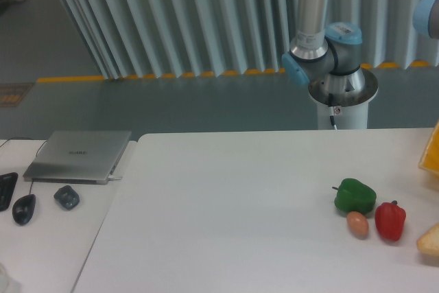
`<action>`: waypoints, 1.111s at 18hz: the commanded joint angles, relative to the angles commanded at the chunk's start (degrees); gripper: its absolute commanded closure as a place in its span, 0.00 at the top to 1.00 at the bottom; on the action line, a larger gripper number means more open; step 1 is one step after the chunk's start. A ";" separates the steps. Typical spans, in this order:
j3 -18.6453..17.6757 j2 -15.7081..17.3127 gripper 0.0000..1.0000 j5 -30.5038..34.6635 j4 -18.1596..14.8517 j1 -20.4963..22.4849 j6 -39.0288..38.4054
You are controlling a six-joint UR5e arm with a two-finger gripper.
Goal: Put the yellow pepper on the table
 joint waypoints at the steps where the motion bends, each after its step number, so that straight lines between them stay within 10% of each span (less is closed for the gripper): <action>1: -0.18 0.00 1.00 0.09 0.00 0.36 0.00; 20: -7.29 -0.44 1.00 6.95 5.97 8.26 20.91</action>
